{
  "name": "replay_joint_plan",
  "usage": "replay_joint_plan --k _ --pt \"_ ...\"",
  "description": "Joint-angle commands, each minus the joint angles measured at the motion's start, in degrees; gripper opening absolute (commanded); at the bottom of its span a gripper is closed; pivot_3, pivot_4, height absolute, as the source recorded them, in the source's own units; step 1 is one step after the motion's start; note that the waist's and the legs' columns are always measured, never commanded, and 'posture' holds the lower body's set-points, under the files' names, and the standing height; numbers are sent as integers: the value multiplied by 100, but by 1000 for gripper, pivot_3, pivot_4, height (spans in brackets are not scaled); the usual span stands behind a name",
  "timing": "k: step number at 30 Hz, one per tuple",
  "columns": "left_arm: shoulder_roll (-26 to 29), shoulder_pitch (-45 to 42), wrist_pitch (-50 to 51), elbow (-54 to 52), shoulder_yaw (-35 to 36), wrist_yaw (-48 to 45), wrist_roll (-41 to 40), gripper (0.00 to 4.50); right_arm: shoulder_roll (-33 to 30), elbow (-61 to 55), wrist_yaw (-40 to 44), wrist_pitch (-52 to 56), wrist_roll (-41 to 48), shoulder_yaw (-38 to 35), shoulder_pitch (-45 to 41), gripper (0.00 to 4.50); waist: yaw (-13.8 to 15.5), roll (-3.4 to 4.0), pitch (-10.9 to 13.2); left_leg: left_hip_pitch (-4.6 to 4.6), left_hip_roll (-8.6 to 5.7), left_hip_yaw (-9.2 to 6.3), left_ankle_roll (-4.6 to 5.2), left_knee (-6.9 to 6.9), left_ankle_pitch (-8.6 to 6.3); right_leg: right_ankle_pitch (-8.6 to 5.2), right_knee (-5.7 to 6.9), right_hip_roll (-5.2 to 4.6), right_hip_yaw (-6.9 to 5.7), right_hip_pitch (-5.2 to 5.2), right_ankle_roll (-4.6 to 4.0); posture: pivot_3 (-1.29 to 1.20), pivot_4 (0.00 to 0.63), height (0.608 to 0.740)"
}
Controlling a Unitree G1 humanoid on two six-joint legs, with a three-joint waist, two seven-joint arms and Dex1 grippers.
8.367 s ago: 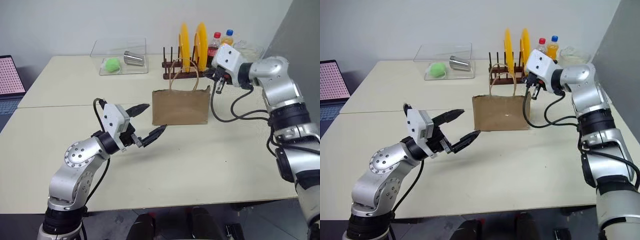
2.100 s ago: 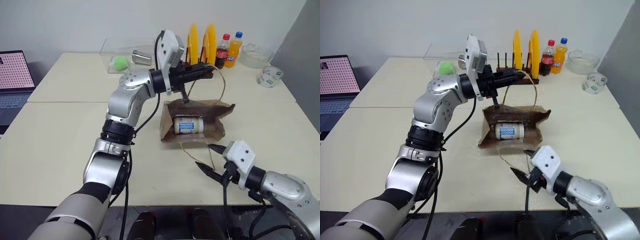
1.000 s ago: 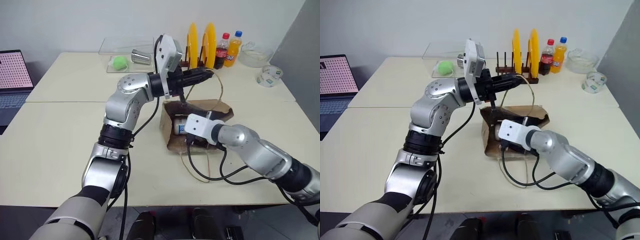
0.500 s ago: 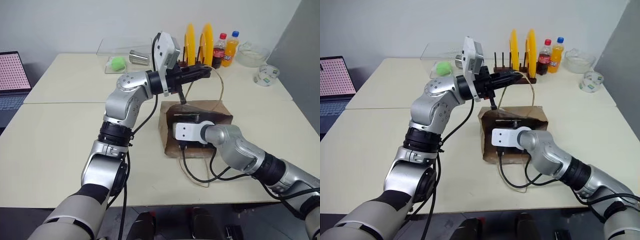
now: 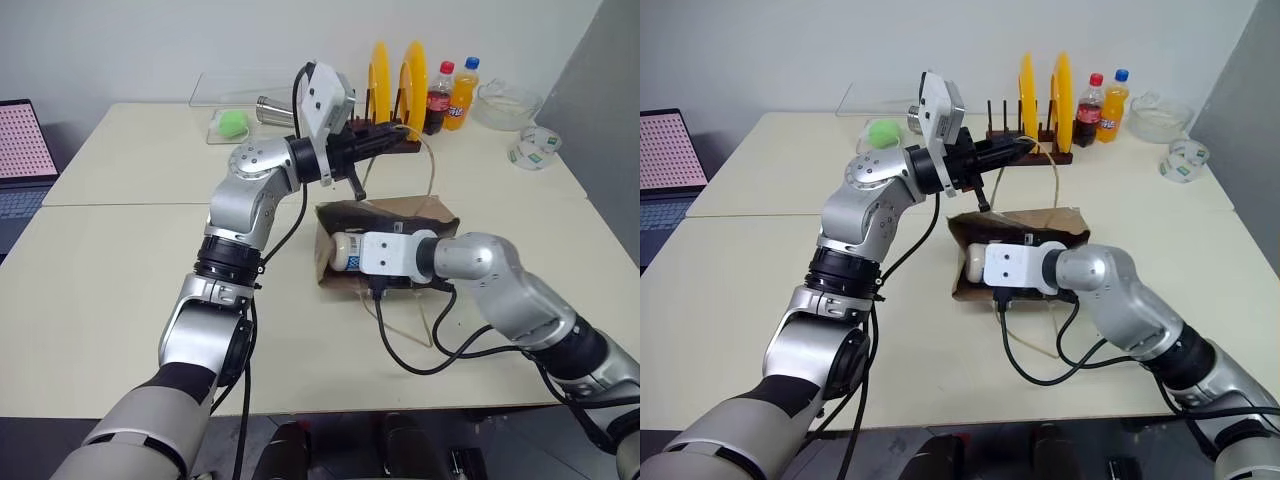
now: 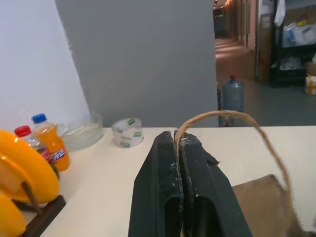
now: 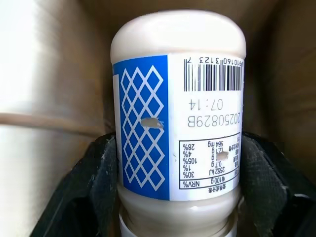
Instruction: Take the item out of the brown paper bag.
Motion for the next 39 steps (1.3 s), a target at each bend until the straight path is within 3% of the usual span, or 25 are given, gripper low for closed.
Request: replay_joint_plan --k 1,6,11,15,17,21,26,32,39 --pt "12 -195 -162 -17 49 79 99 0 124 -458 207 -131 818 -895 44 3041 1 0 0 0 -1 0 0 1 0 0 2 -1 0 -1 0 0 150 740" --pt "1 -206 -214 110 52 177 238 0 492 -1045 145 670 2239 -2008 28 3041 -2 0 0 0 -1 1 0 1 0 2 6 -1 2 -5 0 0 150 740" --pt "4 -243 -263 239 53 224 342 0 780 -1296 -437 1666 3769 -3384 -402 3041 3 0 0 -3 -2 1 1 2 0 3 8 -2 2 -5 -1 0 150 740" --pt "-2 -267 -285 304 67 264 388 0 492 -837 -974 1803 4071 -4271 -818 3041 12 0 0 -3 -2 1 2 1 -1 3 14 -2 3 -9 -2 0 150 740" --pt "5 -270 -290 311 70 274 395 0 -74 -429 -949 1467 3625 -4438 -668 3041 22 0 0 -4 -4 4 4 0 -1 3 12 -3 4 -9 -2 0 150 740" --pt "20 -282 -322 342 81 323 428 0 -1572 765 -601 35 2042 -3882 470 3041 116 0 0 -5 -8 11 31 3 -17 3 3 -6 4 -5 -1 0 150 740" --pt "4 -280 -333 320 78 351 437 0 -2382 2136 -672 -1455 362 -2662 1004 3041 14 11 4 -3 -4 39 31 2 -16 4 11 -8 24 -18 1 0 150 740" --pt "-3 -260 -354 269 86 367 463 0 -2116 3465 -621 -2432 -512 -1740 813 3041 -106 15 3 1 -1 46 20 3 -10 4 16 -6 30 -20 2 0 150 740" --pt "26 -226 -353 184 93 367 463 0 -1822 4018 -230 -2823 -582 -1520 792 3041 -112 15 3 -2 -5 46 11 6 -5 5 15 -9 33 -19 3 0 150 740"
